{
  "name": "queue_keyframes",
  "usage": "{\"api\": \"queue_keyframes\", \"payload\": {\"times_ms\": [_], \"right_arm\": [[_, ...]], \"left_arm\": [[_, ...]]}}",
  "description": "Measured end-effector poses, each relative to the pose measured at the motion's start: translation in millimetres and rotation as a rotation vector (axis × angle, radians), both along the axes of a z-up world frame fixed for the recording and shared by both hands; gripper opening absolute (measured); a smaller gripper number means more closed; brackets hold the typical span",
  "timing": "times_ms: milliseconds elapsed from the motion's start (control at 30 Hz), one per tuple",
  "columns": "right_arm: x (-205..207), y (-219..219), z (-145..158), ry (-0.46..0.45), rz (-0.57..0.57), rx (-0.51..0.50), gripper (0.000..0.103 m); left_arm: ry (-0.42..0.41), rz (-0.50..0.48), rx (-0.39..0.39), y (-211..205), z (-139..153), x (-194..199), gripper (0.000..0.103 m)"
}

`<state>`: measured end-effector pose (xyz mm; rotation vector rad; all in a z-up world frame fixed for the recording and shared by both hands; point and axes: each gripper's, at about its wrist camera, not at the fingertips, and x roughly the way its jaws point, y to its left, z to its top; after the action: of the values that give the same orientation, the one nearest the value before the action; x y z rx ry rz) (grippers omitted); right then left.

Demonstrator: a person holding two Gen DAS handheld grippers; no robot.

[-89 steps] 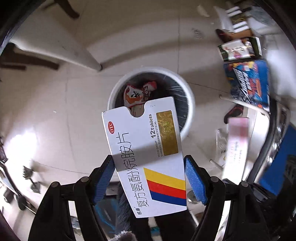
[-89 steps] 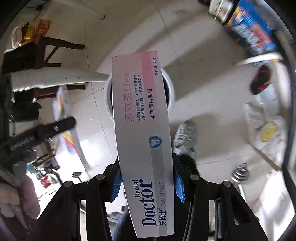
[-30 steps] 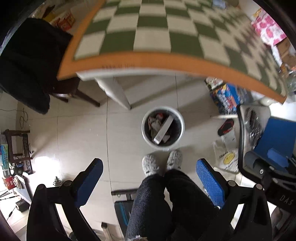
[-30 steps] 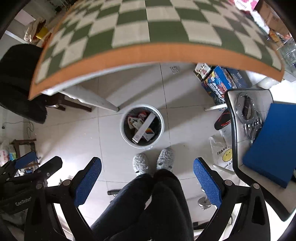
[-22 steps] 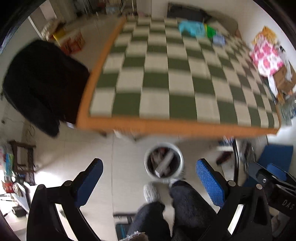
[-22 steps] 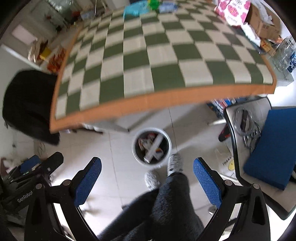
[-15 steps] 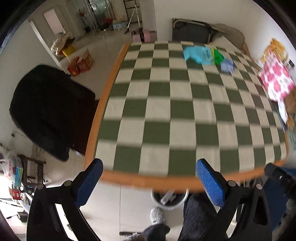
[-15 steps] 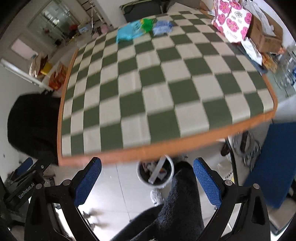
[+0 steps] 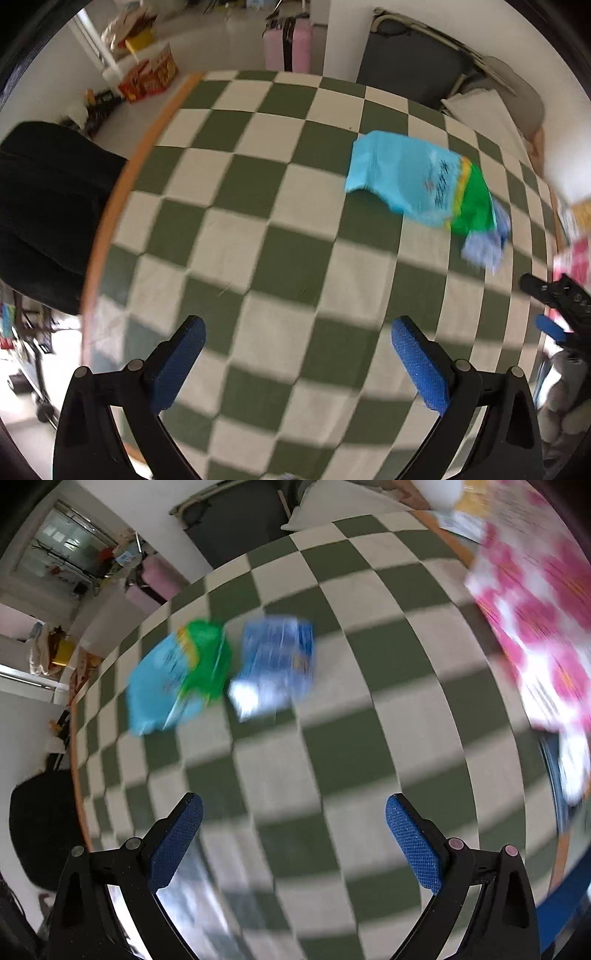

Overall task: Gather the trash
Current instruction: 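Grasp the blue-green rice bag with the left tool while the right tool grasps the light blue packet, then carry rice bag and packet over the trash bin and open both tools to drop them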

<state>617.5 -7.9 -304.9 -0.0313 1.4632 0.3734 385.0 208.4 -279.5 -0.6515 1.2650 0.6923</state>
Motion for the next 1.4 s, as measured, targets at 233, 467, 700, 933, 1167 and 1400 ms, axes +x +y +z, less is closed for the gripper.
{"api": "queue_keyframes", "payload": {"times_ms": [233, 467, 700, 933, 1167, 1400], "right_arm": [[82.3, 53.4, -63.3, 0.055, 0.007, -0.036, 0.086], [97.1, 84.8, -82.7, 0.032, 0.042, -0.080, 0.076], [90.1, 90.9, -83.4, 0.000, 0.029, -0.120, 0.060], [85.6, 83.0, -80.4, -0.028, 0.034, -0.079, 0.020], [70.9, 77.1, -55.9, -0.081, 0.050, -0.040, 0.018], [45.2, 64.7, -16.9, -0.140, 0.076, -0.029, 0.018]], "left_arm": [[-0.073, 0.128, -0.188, 49.5, -49.8, 71.1, 0.102], [-0.105, 0.229, -0.281, 72.4, -83.1, 114.7, 0.078], [-0.101, 0.178, -0.145, 64.0, -65.9, 128.6, 0.026], [-0.109, 0.078, 0.034, 40.7, -25.4, 110.3, 0.011], [-0.100, -0.041, 0.214, 14.4, 20.1, 86.8, 0.010], [-0.092, -0.125, 0.340, -15.5, 50.2, 62.5, 0.010]]}}
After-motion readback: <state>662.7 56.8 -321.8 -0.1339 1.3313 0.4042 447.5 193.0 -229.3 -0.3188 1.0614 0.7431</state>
